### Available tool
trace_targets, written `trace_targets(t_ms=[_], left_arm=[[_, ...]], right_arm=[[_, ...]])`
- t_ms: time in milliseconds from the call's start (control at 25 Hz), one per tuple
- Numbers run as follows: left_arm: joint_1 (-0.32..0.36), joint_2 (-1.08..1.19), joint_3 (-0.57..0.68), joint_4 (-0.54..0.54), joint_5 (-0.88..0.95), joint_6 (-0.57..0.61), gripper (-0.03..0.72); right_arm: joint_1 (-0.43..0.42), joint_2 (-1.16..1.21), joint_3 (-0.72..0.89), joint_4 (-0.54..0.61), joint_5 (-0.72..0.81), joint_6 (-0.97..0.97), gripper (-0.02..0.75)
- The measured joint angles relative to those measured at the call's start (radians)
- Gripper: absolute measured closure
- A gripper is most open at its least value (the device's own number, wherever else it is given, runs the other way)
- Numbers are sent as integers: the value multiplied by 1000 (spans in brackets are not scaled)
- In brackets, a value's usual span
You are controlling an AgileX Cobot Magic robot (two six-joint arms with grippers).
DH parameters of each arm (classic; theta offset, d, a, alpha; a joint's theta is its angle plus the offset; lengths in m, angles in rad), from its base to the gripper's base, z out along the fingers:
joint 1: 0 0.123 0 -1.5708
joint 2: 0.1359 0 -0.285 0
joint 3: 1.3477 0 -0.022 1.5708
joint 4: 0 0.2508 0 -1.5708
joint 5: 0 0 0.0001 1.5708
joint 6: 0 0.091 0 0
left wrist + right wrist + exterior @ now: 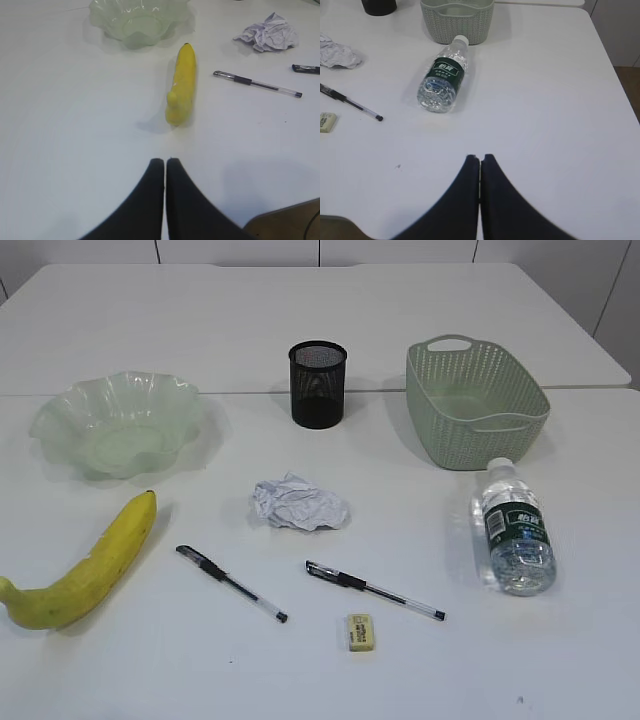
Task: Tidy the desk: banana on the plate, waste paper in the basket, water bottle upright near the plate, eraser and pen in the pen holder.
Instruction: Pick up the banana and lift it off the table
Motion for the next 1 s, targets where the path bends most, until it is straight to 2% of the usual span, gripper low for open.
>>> trace_targets(t_ms=[1000], left_arm=[[0,0,0,-12,0,0,713]], right_arm=[[0,0,0,0,0,0,754]])
